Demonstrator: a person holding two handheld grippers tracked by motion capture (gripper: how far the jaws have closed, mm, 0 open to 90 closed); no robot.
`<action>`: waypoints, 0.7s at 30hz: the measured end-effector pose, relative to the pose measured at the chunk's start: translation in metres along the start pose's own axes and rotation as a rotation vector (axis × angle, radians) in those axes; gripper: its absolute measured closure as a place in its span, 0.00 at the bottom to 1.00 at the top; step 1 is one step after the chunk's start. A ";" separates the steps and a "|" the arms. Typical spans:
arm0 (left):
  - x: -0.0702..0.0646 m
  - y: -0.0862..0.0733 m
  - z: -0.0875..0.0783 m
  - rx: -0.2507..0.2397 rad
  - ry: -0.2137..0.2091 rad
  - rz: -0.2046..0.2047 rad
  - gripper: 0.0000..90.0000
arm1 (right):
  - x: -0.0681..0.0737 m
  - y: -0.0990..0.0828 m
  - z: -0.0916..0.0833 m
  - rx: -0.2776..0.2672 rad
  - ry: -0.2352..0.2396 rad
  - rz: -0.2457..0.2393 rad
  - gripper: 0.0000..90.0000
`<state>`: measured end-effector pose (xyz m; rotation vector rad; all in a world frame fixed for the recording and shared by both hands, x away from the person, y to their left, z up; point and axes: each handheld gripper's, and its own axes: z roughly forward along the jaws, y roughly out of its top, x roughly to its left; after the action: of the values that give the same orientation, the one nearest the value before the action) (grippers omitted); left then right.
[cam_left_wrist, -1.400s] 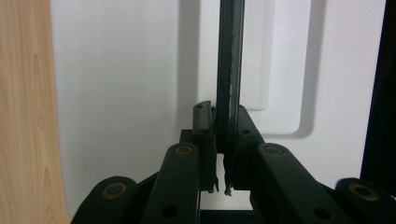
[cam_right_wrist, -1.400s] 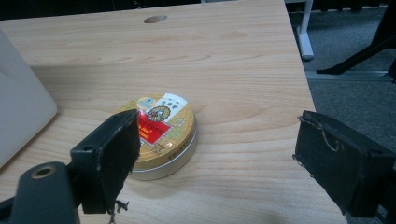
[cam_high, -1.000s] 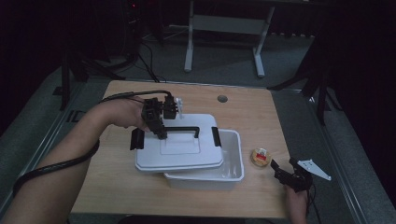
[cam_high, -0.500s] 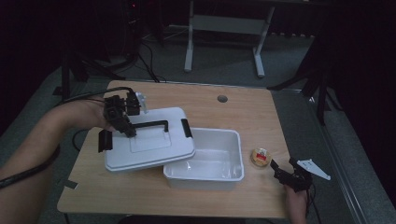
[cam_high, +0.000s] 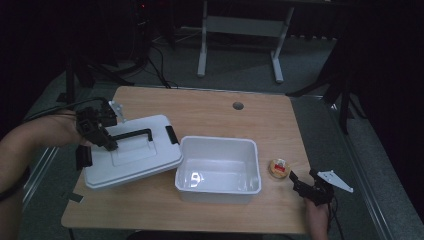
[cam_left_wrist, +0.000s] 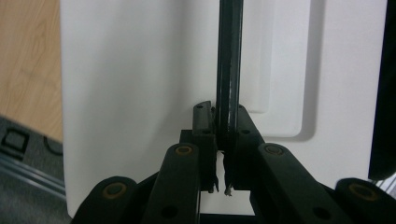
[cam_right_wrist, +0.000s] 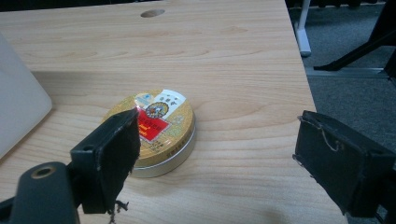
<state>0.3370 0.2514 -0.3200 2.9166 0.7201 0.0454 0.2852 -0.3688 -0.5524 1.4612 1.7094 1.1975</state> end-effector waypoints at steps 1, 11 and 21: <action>0.002 -0.003 0.002 0.001 0.000 -0.007 0.93 | 0.000 0.000 0.000 0.000 -0.001 -0.001 0.15; 0.016 -0.025 0.033 0.005 -0.028 -0.069 0.93 | 0.000 0.000 0.000 0.005 -0.003 -0.005 0.15; 0.027 -0.028 0.079 -0.042 -0.052 -0.109 0.93 | 0.000 0.000 0.000 0.003 -0.002 -0.006 0.15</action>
<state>0.3530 0.2792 -0.4020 2.8227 0.8573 -0.0267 0.2852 -0.3683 -0.5524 1.4584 1.7135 1.1900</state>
